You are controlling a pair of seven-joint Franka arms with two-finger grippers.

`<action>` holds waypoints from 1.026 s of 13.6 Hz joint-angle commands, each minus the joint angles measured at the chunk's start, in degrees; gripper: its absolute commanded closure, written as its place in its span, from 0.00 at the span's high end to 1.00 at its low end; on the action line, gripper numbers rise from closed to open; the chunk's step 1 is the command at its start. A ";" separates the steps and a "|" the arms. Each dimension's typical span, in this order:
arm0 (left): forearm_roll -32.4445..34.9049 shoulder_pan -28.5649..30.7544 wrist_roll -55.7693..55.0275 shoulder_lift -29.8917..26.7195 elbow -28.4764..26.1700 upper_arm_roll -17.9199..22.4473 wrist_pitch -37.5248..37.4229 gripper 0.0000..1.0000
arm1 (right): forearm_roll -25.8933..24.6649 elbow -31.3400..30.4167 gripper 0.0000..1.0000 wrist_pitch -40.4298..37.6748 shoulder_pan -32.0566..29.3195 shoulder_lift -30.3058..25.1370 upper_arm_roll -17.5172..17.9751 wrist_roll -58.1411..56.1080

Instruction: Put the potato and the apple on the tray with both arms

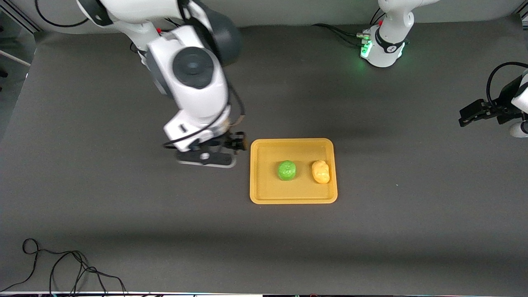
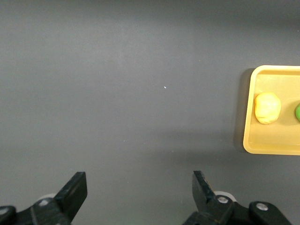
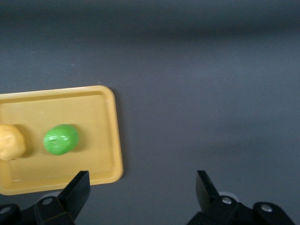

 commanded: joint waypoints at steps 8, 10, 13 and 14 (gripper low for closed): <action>-0.55 0.36 0.94 -1.42 -1.20 -0.10 0.65 1.00 | 6.68 -33.35 1.00 4.35 -25.31 -28.08 0.23 -26.94; -0.55 0.36 0.94 -1.42 -1.20 -0.01 0.57 1.00 | 6.68 -36.61 1.00 5.24 -28.65 -31.16 0.23 -30.46; -0.55 0.36 0.94 -1.42 -1.20 -0.01 0.57 1.00 | 6.07 -37.94 1.00 5.24 -32.52 -33.11 0.14 -34.50; -0.55 0.36 0.94 -1.42 -1.20 -0.01 0.57 1.00 | 5.90 -37.76 1.00 5.16 -33.06 -33.11 -0.03 -34.87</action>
